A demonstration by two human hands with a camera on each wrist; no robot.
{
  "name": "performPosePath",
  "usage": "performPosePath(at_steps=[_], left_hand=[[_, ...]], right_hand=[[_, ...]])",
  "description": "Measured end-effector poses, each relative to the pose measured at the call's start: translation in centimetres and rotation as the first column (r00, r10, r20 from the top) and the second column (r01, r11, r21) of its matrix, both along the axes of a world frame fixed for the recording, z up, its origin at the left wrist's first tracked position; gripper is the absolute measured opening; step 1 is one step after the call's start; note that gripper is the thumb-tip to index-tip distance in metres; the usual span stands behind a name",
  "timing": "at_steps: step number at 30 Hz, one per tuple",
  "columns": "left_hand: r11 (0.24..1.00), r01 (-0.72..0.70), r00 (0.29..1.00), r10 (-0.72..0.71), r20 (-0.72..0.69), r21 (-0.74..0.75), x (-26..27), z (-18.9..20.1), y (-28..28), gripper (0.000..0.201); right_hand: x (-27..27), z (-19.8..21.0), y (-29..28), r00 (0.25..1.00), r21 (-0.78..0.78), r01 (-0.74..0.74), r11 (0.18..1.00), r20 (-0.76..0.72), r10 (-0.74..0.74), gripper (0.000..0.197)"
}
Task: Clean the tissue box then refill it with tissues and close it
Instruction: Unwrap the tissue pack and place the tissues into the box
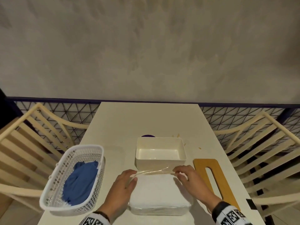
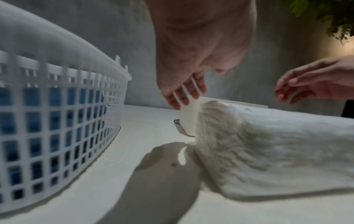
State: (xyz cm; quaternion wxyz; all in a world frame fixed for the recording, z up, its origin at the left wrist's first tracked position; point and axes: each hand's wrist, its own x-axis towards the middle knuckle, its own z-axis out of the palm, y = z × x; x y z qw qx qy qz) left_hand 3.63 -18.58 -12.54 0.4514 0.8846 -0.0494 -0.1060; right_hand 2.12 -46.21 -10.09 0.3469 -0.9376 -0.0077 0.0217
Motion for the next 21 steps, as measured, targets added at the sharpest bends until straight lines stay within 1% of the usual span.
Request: performPosePath(at_steps=[1,2,3,4,5,6,7,8,9,10,12,13,16,18,19,20,21], left_hand=[[0.999,0.022,0.999,-0.021,-0.034,0.029,-0.5,-0.4,0.3,0.033],[0.999,0.012,0.995,-0.007,-0.098,0.049,-0.9,-0.6,0.5,0.041],[0.999,-0.029,0.987,0.035,-0.155,0.038,-1.3,-0.8,0.7,0.045],[0.996,-0.082,0.979,0.084,-0.186,0.016,-1.5,-0.9,0.8,0.045],[0.993,-0.120,0.971,0.117,-0.208,-0.003,-1.6,-1.1,1.1,0.044],[0.993,-0.116,0.964,0.112,-0.240,-0.006,-1.7,-1.2,1.3,0.048],[0.997,-0.072,0.955,0.074,-0.288,0.017,-1.7,-1.5,1.6,0.058],[0.998,0.017,0.938,0.007,-0.348,0.067,-1.8,-1.8,1.9,0.071],[0.985,0.117,0.918,-0.060,-0.391,0.123,-1.8,-1.9,2.0,0.084],[0.967,0.192,0.905,-0.110,-0.410,0.165,-1.8,-2.0,2.1,0.098],[0.959,0.238,0.903,-0.160,-0.399,0.154,-1.9,-1.4,1.7,0.123],[0.959,0.245,0.911,-0.178,-0.373,0.141,-1.9,-1.2,1.4,0.131],[0.956,0.277,0.910,-0.228,-0.345,0.098,-1.6,-0.9,0.8,0.140],[0.965,0.260,0.908,-0.235,-0.346,0.029,-1.4,-1.1,0.7,0.142],[0.968,0.250,0.910,-0.239,-0.338,-0.011,-1.4,-1.2,0.7,0.142],[0.969,0.242,0.912,-0.242,-0.330,-0.040,-1.3,-1.4,0.8,0.141],[0.968,0.242,0.914,-0.251,-0.318,-0.069,-1.3,-1.5,0.8,0.139]], right_hand=[[0.0,-0.1,-0.1,0.999,-0.128,-0.040,0.991,-0.038,0.035,0.023],[0.2,0.0,-0.1,1.000,-0.218,-0.014,0.976,-0.023,0.009,0.024],[0.4,0.4,0.1,0.999,-0.238,0.037,0.970,0.028,-0.031,0.024],[0.5,0.9,0.5,0.997,-0.203,0.056,0.978,0.069,-0.043,0.024],[0.8,1.3,1.1,0.997,-0.172,0.006,0.985,0.075,0.007,0.024],[1.2,1.5,1.9,0.994,-0.153,-0.095,0.984,0.036,0.101,0.023],[1.5,1.7,2.7,0.977,-0.153,-0.213,0.965,-0.038,0.209,0.019],[1.9,1.7,3.5,0.949,-0.177,-0.308,0.935,-0.130,0.288,0.016],[2.2,1.8,4.2,0.917,-0.219,-0.379,0.899,-0.219,0.333,0.017],[2.7,1.8,4.8,0.890,-0.266,-0.423,0.866,-0.300,0.342,0.025],[3.6,2.0,5.5,0.859,-0.323,-0.445,0.835,-0.417,0.297,0.048],[4.0,2.2,5.8,0.846,-0.340,-0.453,0.824,-0.455,0.278,0.056],[4.9,2.8,6.2,0.775,-0.305,-0.493,0.815,-0.580,0.252,0.067],[5.4,3.4,6.4,0.726,-0.275,-0.516,0.811,-0.643,0.243,0.066],[5.7,3.6,6.5,0.721,-0.277,-0.521,0.807,-0.649,0.243,0.061],[6.0,3.6,6.6,0.726,-0.285,-0.518,0.806,-0.644,0.239,0.051],[6.1,3.7,6.6,0.734,-0.290,-0.514,0.807,-0.636,0.239,0.036]])
